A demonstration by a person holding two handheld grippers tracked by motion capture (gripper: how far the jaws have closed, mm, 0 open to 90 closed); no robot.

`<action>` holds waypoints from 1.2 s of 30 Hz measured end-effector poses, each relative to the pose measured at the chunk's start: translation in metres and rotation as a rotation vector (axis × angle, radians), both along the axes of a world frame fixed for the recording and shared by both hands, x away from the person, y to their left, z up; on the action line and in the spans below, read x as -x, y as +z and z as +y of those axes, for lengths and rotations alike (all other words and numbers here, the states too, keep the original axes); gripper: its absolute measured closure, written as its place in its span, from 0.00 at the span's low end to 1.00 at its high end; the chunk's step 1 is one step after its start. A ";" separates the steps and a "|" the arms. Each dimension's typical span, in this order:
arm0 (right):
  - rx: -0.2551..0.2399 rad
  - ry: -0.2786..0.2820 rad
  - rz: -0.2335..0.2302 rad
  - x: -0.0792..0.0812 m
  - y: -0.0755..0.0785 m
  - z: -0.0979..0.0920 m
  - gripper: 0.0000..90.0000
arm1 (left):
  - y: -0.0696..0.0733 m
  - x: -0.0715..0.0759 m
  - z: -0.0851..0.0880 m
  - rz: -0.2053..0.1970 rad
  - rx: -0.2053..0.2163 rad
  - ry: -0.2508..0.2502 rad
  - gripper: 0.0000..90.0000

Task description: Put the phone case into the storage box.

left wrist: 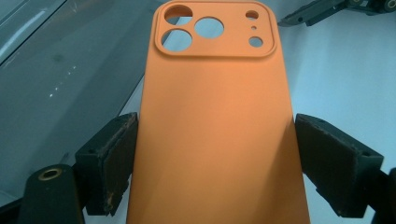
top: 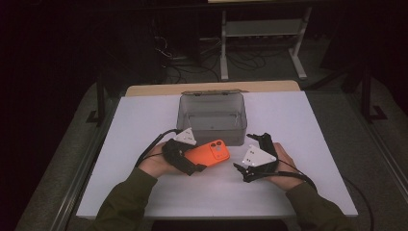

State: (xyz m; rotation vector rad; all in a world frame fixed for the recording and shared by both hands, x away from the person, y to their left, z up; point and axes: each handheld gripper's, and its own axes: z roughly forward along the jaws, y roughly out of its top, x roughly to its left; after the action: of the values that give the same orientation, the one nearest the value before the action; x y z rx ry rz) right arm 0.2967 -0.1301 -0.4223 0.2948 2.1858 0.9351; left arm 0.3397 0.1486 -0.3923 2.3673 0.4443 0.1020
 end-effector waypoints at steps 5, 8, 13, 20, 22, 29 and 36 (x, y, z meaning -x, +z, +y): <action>0.026 0.006 -0.023 0.002 0.000 0.002 0.00 | 0.000 0.000 0.000 0.003 0.000 0.001 0.18; 0.043 0.007 -0.036 0.003 -0.001 0.003 0.00 | 0.000 0.000 0.000 0.002 0.001 0.001 0.18; 0.068 0.012 -0.058 0.004 -0.002 0.005 0.00 | 0.000 0.000 0.000 0.003 0.002 0.003 0.18; 0.100 0.019 -0.090 0.007 -0.004 0.008 0.00 | 0.000 0.000 0.000 0.003 -0.001 0.000 0.18; 0.110 0.017 -0.096 0.007 -0.005 0.008 0.00 | 0.000 0.000 0.000 0.003 -0.002 -0.001 0.18; 0.137 0.017 -0.128 0.009 -0.006 0.011 0.00 | 0.000 0.000 0.000 0.004 -0.001 0.001 0.18; 0.143 0.013 -0.141 0.011 -0.008 0.013 0.00 | 0.000 0.000 0.000 0.006 0.002 0.006 0.18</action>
State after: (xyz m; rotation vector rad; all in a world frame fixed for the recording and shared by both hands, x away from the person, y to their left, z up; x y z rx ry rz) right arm 0.2859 -0.1174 -0.4301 0.1420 2.1138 0.7775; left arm 0.3398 0.1483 -0.3926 2.3654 0.4537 0.0978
